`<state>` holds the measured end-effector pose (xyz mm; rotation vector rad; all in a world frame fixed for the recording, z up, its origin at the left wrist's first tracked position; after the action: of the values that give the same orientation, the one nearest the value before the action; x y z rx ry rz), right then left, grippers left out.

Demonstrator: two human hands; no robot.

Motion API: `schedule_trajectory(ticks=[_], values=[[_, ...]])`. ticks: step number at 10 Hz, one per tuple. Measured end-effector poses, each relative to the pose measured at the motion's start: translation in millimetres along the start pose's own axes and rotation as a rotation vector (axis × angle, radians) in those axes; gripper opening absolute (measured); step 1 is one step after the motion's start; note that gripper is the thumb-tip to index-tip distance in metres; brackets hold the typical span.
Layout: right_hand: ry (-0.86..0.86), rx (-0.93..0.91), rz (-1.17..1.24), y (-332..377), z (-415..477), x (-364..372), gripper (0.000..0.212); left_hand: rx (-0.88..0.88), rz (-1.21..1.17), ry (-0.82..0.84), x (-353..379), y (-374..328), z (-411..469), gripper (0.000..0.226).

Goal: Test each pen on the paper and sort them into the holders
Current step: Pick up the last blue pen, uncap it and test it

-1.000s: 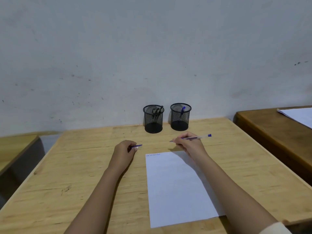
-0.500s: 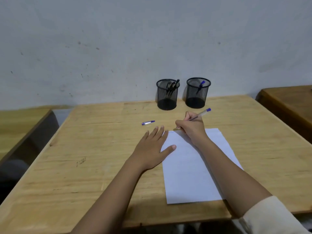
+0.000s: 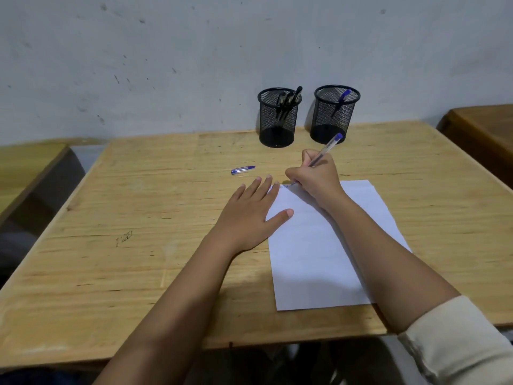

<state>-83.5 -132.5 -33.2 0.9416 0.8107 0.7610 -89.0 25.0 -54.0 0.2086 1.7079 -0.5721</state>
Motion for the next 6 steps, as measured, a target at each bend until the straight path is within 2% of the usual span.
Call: schedule_trajectory(ticks=[1,3,5,6], values=[[0.005,-0.001,-0.011,0.2,1.2,-0.1,0.039,0.0,0.0,0.002,-0.1,-0.1,-0.4,0.068],[0.009,-0.013,-0.016,0.0,0.5,-0.1,0.036,-0.004,0.001,-0.004,-0.2,-0.5,-1.1,0.068],[-0.1,0.01,0.043,-4.8,0.6,-7.5,0.035,-0.005,-0.003,-0.007,-0.4,-0.6,-1.3,0.068],[-0.029,-0.022,0.031,-5.0,1.2,-5.1,0.028,-0.005,0.002,-0.007,-0.8,-0.3,-0.5,0.068]])
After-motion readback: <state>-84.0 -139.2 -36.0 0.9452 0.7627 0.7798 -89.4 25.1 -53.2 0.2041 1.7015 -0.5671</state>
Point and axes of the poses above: each hand's wrist, its own z-axis towards the middle knuckle, its own x-axis out of the palm, y = z × x, the point moved 3 cm from there along z, towards the middle knuckle, and after that the axes turned 15 degrees about -x, right-handed, at the moved point
